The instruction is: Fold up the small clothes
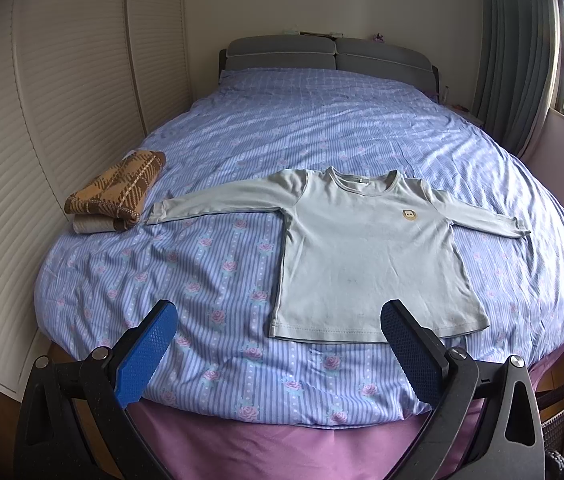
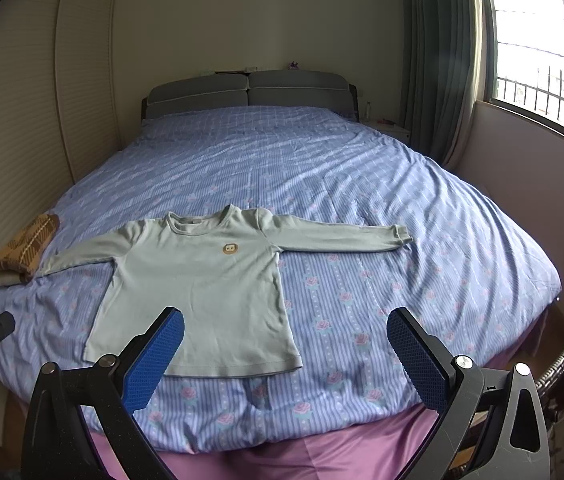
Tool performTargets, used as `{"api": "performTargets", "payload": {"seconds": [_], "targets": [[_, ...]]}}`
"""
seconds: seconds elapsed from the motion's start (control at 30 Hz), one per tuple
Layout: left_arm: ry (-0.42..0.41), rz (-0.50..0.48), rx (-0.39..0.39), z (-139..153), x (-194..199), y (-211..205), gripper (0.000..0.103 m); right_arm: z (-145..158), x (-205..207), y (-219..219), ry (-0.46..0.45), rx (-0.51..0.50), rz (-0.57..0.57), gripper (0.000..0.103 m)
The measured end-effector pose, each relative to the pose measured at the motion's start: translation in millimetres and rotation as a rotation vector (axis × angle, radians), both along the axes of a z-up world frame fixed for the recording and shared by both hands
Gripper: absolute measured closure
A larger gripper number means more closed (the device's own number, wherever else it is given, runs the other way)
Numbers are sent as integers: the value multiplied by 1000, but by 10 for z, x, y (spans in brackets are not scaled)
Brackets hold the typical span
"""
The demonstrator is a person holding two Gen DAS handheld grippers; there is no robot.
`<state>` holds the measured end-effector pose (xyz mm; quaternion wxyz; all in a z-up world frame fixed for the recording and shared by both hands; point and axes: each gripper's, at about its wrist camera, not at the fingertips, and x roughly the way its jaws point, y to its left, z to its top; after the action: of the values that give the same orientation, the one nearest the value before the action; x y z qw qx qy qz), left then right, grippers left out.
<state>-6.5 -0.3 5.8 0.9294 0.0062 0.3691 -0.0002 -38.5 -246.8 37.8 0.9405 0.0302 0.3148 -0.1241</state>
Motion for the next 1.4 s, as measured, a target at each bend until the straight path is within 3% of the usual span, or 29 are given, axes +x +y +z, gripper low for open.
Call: {"api": "performTargets", "payload": {"seconds": [1.4], "targets": [[-5,-7,-3,-3,42,-81,0,31,20,-70,-11,-1,-11,0]]}}
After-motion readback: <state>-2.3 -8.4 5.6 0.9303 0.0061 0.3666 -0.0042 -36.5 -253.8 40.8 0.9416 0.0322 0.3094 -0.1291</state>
